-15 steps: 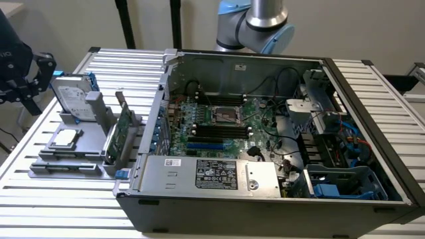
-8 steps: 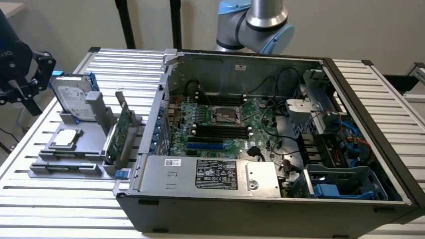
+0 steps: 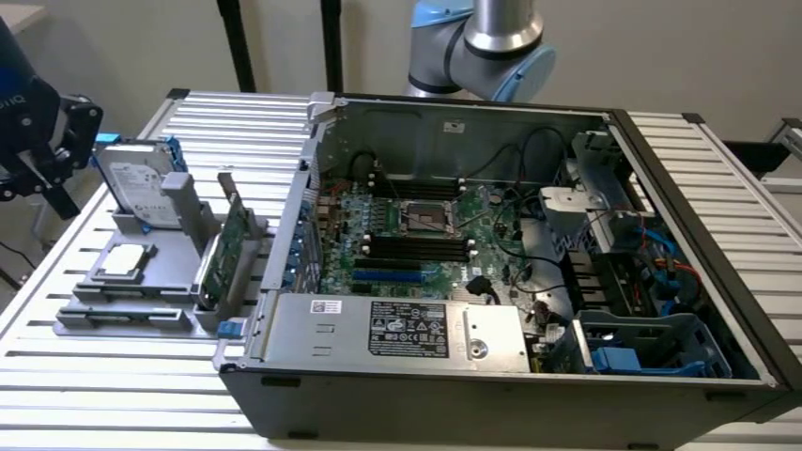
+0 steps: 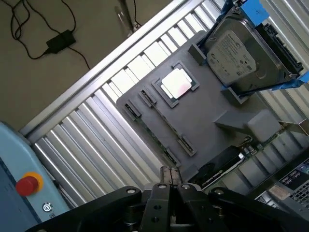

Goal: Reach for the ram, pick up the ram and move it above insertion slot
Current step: 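Pick up the ram and move it above insertion slot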

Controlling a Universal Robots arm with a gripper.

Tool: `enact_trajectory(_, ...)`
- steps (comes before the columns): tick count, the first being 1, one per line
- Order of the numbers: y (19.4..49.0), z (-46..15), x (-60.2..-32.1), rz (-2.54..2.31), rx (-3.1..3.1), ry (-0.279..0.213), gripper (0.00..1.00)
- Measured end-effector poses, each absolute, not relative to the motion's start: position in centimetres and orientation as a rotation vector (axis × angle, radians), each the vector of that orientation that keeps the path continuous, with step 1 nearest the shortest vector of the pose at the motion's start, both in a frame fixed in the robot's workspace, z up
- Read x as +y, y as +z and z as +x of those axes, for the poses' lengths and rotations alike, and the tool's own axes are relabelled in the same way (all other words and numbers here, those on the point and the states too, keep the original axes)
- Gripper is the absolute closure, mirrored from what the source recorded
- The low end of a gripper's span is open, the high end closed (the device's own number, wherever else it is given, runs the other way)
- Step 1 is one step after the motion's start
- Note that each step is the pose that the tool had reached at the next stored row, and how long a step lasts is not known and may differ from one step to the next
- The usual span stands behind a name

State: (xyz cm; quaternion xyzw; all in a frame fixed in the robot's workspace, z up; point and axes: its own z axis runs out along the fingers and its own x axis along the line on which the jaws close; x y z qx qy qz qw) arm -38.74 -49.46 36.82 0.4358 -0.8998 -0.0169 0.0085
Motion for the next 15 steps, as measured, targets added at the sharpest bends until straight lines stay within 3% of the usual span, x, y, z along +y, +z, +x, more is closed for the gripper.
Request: enact_trajectory(15,36.67,-38.74,-49.45,1.729,-2.597,-0.049,0.89)
